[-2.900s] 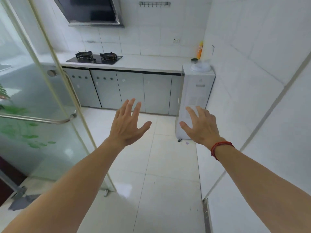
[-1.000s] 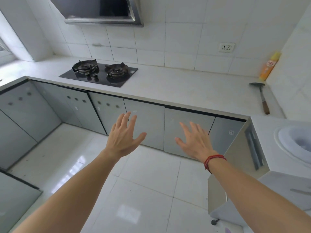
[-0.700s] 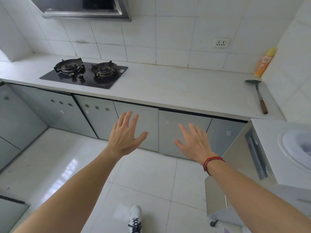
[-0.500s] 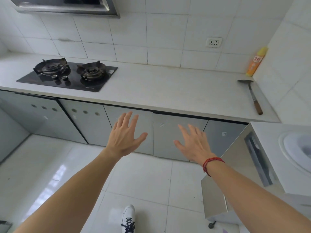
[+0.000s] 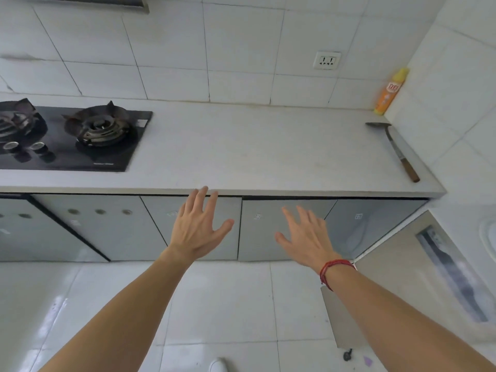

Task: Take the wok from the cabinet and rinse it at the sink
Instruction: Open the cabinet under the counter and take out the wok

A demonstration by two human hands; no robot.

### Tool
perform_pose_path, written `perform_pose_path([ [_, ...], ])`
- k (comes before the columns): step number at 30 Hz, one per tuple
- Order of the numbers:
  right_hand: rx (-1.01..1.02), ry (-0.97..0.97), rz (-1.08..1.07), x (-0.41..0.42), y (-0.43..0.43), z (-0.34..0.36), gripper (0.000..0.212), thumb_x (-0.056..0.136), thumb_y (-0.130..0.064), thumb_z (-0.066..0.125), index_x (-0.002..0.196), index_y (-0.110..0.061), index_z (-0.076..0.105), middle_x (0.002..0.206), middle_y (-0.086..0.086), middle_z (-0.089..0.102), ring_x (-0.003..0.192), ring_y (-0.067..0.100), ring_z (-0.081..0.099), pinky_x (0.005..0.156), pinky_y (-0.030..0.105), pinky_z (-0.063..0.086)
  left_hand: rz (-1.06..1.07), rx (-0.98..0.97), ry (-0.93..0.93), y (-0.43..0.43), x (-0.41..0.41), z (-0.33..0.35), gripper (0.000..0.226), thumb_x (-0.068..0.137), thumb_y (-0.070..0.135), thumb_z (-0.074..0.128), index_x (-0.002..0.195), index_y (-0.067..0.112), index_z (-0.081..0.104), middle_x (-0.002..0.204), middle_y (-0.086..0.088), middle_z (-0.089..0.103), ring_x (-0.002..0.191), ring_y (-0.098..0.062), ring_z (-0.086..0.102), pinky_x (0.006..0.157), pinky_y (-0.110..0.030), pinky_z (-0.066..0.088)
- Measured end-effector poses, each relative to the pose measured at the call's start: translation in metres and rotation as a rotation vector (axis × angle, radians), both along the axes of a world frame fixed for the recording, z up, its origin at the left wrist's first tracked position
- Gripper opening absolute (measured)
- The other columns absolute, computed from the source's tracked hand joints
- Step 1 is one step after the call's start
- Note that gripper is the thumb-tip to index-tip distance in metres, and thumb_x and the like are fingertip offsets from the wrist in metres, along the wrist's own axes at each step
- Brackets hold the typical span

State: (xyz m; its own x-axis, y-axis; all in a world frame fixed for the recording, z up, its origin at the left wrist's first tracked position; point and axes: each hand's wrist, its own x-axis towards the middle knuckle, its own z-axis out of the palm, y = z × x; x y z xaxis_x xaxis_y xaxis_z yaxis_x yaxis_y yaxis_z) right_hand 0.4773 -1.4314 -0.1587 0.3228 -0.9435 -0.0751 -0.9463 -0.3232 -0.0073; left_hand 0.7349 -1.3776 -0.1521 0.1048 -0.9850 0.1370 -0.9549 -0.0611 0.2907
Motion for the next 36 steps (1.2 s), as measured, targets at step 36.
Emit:
perform_pose_path([
  [36,0.629,-0.808,-0.658,0.065,-0.137,-0.088,0.071,0.093,-0.053,0.051,0.149,-0.014,0.032,0.143,0.004,0.048,0.131,0.025,0.043,0.1,0.034,0.034,0.737,0.417,1.316,-0.147,0.009,-0.111,0.05,0.094,0.053,0.055,0.127,0.016,0.054,0.125,-0.005,0.054,0.115,-0.026,0.056,0.108,-0.047,0.044],
])
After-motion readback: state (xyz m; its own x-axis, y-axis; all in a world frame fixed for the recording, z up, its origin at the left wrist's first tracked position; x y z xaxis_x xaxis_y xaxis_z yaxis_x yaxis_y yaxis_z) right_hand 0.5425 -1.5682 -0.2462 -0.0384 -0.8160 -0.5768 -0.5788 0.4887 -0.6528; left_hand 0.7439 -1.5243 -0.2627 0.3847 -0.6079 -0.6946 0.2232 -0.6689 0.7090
